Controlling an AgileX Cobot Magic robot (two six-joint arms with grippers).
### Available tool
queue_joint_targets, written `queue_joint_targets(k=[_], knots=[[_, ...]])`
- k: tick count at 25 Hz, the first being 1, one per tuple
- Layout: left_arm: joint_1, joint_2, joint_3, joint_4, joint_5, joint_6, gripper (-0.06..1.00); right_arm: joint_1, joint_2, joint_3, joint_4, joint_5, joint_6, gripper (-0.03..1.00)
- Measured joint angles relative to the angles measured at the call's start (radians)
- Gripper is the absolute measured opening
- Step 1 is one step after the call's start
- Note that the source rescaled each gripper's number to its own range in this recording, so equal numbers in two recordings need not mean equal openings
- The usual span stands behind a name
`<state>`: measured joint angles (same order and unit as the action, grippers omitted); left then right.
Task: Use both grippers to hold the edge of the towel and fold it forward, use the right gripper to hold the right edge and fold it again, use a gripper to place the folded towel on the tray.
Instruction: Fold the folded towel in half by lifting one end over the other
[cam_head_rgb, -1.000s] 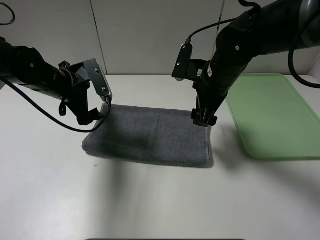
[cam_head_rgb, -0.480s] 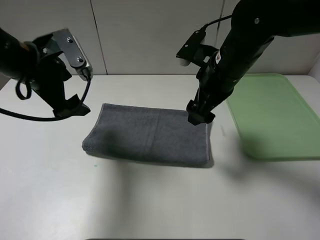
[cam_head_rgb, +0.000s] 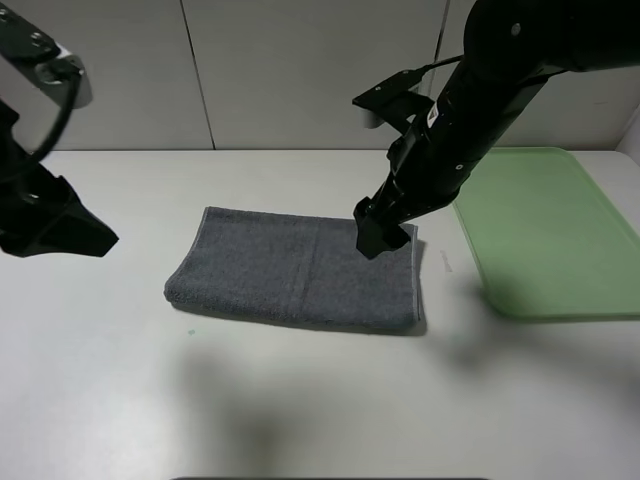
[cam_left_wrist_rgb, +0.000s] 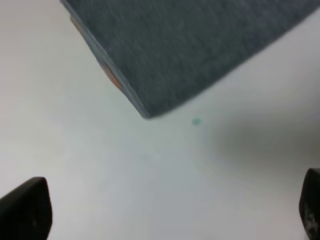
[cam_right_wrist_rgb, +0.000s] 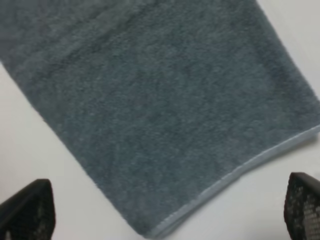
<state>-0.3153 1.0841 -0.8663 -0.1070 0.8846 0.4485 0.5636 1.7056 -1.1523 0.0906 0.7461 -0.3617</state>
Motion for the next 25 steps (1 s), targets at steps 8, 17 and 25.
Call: queue_joint_targets(k=[8, 17, 25], knots=[[0.0, -0.227, 0.0, 0.001, 0.081, -0.199, 1.0, 0.0, 0.0, 0.0, 0.069, 0.017, 0.0, 1.0], [0.0, -0.667, 0.099, 0.06, 0.134, -0.397, 1.0, 0.0, 0.0, 0.0, 0.086, 0.017, 0.0, 1.0], [0.0, -1.038, 0.239, 0.078, 0.132, -0.436, 1.0, 0.0, 0.0, 0.0, 0.093, 0.017, 0.0, 1.0]])
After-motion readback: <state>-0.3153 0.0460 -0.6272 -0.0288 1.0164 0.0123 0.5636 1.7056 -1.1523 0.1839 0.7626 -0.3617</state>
